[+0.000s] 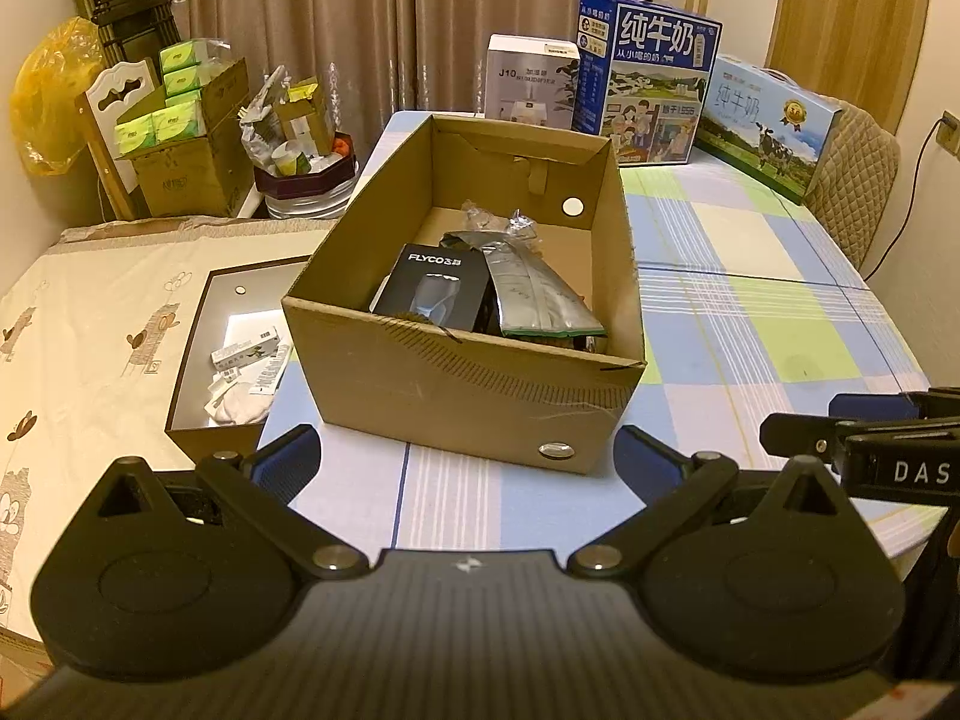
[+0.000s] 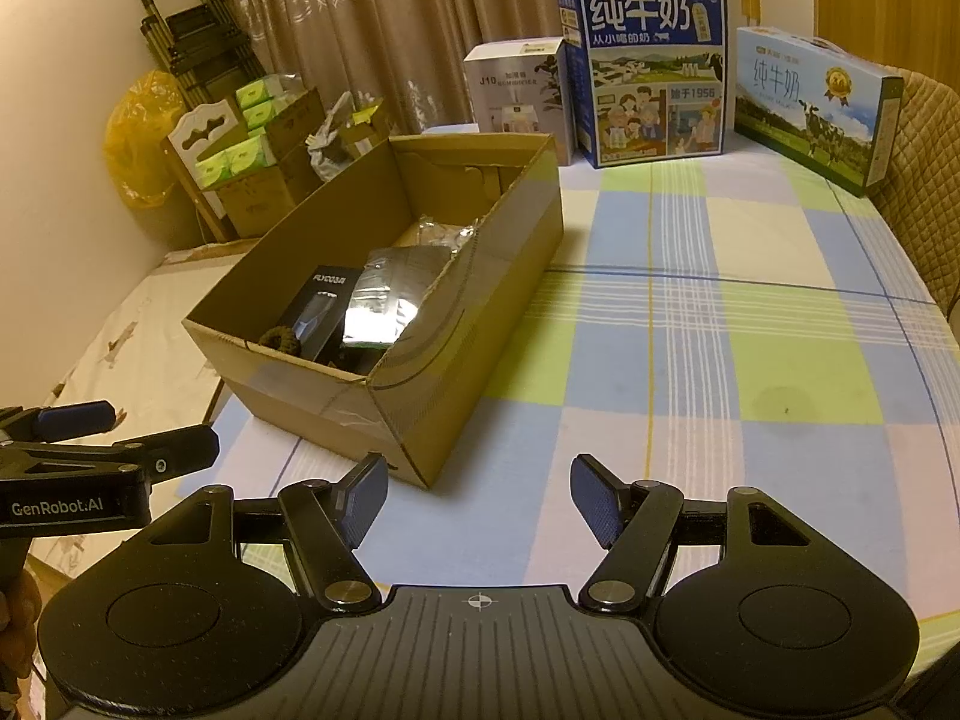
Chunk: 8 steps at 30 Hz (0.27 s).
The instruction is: Organize objects
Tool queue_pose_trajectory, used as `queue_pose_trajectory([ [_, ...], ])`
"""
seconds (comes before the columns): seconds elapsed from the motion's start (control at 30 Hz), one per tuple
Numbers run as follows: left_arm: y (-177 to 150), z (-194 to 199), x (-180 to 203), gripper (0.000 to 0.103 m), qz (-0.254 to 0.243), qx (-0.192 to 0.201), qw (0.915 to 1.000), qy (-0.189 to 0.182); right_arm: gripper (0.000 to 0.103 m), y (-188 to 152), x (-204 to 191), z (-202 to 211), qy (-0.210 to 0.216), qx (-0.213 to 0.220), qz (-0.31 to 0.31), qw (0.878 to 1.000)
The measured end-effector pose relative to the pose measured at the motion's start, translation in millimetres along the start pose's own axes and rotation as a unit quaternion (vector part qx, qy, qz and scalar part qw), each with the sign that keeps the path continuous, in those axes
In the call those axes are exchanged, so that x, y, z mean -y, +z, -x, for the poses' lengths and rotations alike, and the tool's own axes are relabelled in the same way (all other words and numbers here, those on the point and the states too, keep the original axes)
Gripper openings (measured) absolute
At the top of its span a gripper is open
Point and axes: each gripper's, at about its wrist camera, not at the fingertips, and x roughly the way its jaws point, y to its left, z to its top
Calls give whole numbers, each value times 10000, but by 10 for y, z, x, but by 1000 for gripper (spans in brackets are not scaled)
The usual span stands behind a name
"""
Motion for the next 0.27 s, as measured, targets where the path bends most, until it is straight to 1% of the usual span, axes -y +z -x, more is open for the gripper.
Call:
queue_pose_trajectory([
  [0.27, -6, 10, -2, 102, 31, 53, 10000, -27, 65, 10, 2, 1, -7, 0, -11, 10000],
])
